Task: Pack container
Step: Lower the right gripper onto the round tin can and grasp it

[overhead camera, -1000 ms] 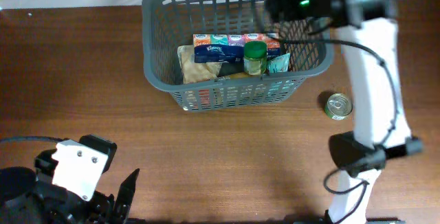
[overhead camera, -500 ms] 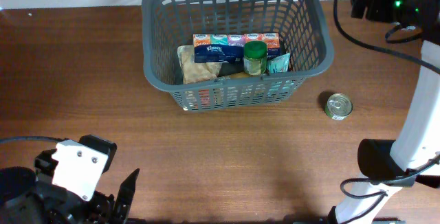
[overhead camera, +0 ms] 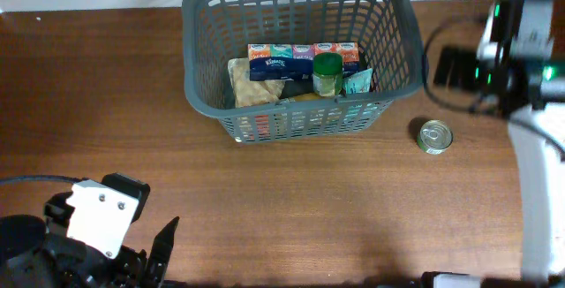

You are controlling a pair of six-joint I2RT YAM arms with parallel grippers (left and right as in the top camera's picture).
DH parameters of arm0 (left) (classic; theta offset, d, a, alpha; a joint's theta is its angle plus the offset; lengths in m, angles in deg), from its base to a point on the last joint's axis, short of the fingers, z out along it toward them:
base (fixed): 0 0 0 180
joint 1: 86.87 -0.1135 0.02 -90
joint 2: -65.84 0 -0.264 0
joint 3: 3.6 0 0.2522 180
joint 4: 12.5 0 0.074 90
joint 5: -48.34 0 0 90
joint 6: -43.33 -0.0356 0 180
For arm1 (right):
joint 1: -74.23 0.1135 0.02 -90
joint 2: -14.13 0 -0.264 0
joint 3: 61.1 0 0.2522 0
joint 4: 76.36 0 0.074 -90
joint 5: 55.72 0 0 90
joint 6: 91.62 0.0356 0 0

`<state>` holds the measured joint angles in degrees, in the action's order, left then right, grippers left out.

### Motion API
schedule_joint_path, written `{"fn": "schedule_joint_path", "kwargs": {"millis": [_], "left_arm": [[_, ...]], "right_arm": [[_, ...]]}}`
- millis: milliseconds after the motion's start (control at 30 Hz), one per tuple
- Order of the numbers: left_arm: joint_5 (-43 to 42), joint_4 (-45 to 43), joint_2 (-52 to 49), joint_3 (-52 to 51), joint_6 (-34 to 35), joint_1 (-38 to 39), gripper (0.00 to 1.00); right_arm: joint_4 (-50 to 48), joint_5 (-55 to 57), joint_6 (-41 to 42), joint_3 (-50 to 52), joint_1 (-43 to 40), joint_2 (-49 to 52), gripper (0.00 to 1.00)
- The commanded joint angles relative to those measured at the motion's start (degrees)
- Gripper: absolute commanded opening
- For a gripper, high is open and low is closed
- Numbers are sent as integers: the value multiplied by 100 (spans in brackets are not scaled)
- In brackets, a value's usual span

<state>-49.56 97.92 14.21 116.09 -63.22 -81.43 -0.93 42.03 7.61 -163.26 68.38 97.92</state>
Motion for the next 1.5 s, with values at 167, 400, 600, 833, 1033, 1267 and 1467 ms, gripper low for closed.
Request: {"fn": "schedule_joint_path", "kwargs": {"millis": [167,400,600,833,1033,1267,1467], "left_arm": [[37,-2,-17,46,-70,-35,99],[39,0,-17,46,-70,-35,99],[37,-2,-17,46,-68,-35,99],[37,-2,-17,46,-70,-35,99],[39,-2,-17,46,-68,-35,99],[37,-2,-17,46,-68,-35,99],[37,-2,-17,46,-68,-35,99]], "right_arm": [[-1106,-251,212,2345,-321,-291,100],[-2129,-601,114,3394,-321,-264,99],[-2944,-527,116,3836,-321,-170,99],[-3707,-282,116,3923,-321,470,99],[-3958,-280,199,3923,-323,1036,99],[-4172,-282,225,3923,-323,1246,100],[-4505,-280,223,3923,-323,1504,97]]}}
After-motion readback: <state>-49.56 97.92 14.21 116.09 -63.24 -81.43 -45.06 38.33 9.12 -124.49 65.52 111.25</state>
